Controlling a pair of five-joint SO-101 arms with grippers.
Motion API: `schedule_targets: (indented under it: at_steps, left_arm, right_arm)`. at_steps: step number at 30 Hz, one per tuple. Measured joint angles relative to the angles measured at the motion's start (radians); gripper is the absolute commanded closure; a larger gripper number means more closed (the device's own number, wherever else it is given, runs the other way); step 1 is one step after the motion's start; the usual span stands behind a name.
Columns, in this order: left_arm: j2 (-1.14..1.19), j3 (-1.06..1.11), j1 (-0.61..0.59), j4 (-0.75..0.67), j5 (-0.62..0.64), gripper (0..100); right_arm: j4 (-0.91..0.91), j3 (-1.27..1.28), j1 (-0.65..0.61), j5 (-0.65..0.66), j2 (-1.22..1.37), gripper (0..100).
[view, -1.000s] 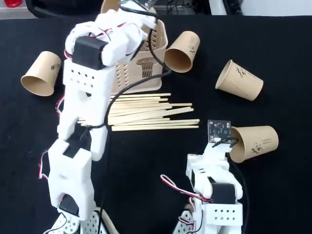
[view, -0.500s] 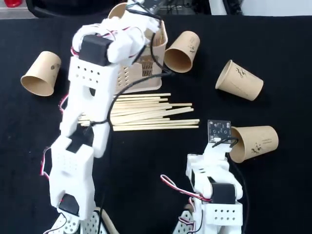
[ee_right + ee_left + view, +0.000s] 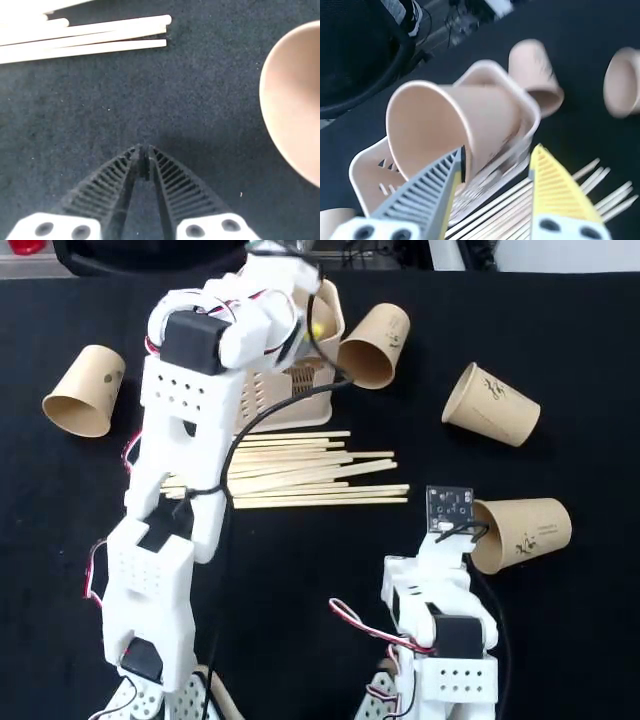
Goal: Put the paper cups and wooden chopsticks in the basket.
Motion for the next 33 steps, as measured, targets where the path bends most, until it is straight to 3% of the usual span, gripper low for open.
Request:
schedule_targets:
  at_steps: [4,11,18,22,27,33]
  left_arm:
    - [0.034,-0.015,0.049,-0.095,0.16,77]
    - [0.167,0.005,0.051,-0.166,0.195,77]
    - [0.146,-0.253,0.051,-0.049,0.295,77]
    - [0.051,-0.292,0.052,0.015,0.301,77]
    - [-0.002,-0.273,-0.048,-0.003,0.384,77]
    - [0.158,-0.152,-0.126,-0.112,0.516,77]
  right_arm:
    - [0.0,0.0,0.0,0.0,0.0,97.6]
    - [0.0,0.0,0.0,0.0,0.0,97.6]
    - [0.0,0.0,0.0,0.0,0.0,97.6]
    - [0.0,0.0,0.0,0.0,0.0,97.6]
    - [0.0,0.0,0.0,0.0,0.0,97.6]
    - [0.0,0.0,0.0,0.0,0.0,97.6]
